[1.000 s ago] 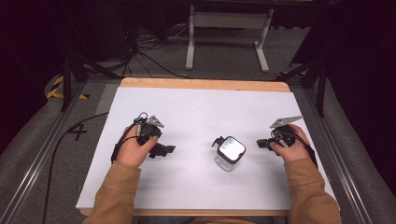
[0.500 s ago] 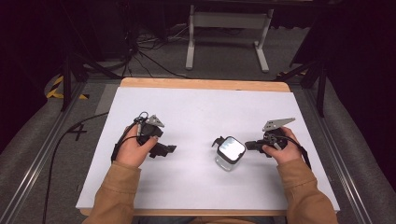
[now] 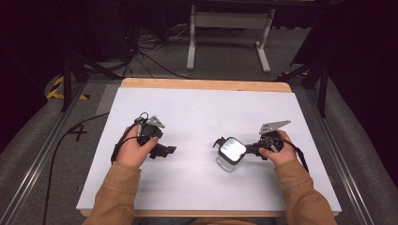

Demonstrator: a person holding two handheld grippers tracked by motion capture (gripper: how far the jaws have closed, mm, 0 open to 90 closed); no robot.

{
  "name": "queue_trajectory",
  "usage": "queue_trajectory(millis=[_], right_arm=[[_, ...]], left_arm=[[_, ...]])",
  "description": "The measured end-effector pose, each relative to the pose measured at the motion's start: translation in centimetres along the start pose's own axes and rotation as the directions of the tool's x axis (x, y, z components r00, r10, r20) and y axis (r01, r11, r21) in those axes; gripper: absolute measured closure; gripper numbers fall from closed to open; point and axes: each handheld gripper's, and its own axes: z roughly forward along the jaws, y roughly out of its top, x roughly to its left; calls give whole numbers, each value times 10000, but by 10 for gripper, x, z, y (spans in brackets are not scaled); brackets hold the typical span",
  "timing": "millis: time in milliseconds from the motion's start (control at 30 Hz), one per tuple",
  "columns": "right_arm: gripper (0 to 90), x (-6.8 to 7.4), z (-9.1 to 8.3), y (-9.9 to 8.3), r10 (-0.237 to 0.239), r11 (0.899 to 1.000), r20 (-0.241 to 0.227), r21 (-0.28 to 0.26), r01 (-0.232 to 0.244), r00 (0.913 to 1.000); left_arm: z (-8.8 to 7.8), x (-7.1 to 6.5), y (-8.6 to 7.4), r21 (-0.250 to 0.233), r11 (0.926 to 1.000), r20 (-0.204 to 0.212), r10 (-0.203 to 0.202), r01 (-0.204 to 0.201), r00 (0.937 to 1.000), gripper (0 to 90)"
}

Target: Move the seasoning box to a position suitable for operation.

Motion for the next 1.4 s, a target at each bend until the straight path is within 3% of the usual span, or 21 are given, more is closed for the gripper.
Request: queue_trajectory(millis=[467,1167,1400], right_arm=[[897,4,2,-3,-5,9992,-264,404,16,9997],[897,30,13,-12,-407,9911,-542,1241,472,9977],[896,35,14,-12,-503,9887,-562,1385,577,9971]], left_arm=[[5,-1,6,62,9998,122,185,-186,9998,197],[20,-10,27,76,9972,637,737,-743,9952,200],[22,-11,30,-77,9982,870,601,-597,9944,196]])
